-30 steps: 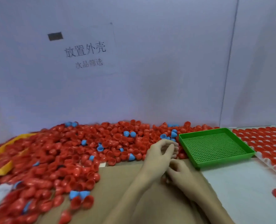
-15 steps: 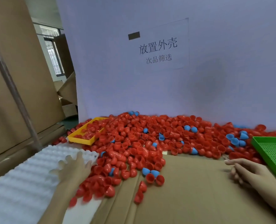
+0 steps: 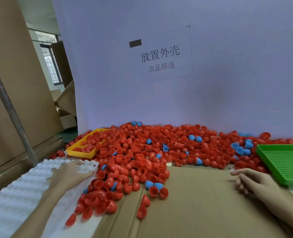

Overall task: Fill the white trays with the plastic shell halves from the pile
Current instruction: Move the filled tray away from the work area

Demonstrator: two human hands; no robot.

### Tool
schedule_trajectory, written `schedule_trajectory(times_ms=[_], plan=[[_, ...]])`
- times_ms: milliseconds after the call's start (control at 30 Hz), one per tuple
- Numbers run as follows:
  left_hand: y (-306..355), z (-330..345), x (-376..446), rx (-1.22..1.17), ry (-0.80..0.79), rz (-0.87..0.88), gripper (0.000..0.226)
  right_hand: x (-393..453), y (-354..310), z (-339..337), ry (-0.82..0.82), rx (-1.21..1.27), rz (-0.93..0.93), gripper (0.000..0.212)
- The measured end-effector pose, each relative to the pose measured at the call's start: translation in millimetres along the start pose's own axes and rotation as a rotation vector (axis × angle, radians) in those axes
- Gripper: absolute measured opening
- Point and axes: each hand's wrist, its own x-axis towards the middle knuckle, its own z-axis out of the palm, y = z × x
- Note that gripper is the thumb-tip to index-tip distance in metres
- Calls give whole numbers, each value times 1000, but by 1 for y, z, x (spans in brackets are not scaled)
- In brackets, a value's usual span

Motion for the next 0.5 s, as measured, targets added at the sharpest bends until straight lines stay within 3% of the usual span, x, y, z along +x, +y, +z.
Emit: schedule_trajectory(times_ms=[233,367,500], plan=[[9,-46,8,-479,14,-1,81,8,9,-3,14,-32,5,26],[16,-70,7,-506,50,22,96,15,22,-4,8,-46,-5,27],[45,-99,-19,-457,69,144,79,18,26,-6,-8,-55,-5,28]])
